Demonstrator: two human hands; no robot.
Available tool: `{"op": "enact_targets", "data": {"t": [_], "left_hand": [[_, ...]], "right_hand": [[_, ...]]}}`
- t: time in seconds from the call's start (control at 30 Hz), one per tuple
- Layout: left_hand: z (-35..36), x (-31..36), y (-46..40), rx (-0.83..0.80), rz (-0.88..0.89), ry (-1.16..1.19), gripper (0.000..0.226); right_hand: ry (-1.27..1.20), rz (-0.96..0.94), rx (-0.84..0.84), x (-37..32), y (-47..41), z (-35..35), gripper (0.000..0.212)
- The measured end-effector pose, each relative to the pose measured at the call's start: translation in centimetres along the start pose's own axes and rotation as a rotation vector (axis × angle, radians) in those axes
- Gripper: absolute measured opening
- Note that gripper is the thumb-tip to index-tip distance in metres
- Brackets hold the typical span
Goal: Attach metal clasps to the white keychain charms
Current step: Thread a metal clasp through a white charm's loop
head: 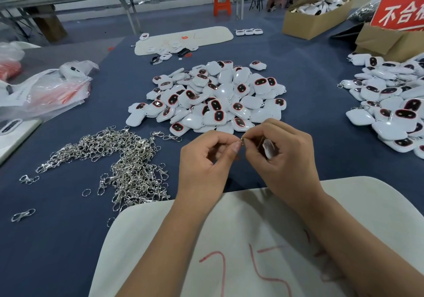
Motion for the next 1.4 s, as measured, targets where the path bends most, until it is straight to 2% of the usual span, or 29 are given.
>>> {"op": "enact_targets", "data": {"t": [0.53, 0.77, 1.07, 1.2, 1.4], "left_hand": [[0.38, -0.37, 0.08, -0.022, 0.028, -0.03, 0.006], [0.15, 0.13, 0.15, 0.039, 0.168, -0.156, 0.009], [0.19, 0.49, 0.18, 0.05, 0.299, -0.201, 0.011], [0.25, 0.14, 0.13, 0.041, 0.246, -0.165, 0.01], [0.23, -0.09, -0.26, -0.002, 0.01, -0.001, 0.011]], "right_hand": [[0.026, 0.014, -0.002, -0.12, 0.02, -0.01, 0.011], [-0.027, -0.009, 0.009, -0.16, 0.25, 0.14, 0.01], [-0.024, -0.068, 0.066, -0.32, 0.27, 0.09, 0.008], [-0.011, -0.083, 0.039, -0.28, 0.17, -0.04, 0.008], [-0.062, -0.077, -0.024, -0.72, 0.29, 0.19, 0.011]]}}
Point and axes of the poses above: each hand's wrist, its own y-axis away from the middle knuckle, its own z-axis out of the palm, x = y × z, the point moved 1 cm from there along -y, towards the middle knuckle, and after that the axes turned 3 degrees about x, right-handed, at the moved point
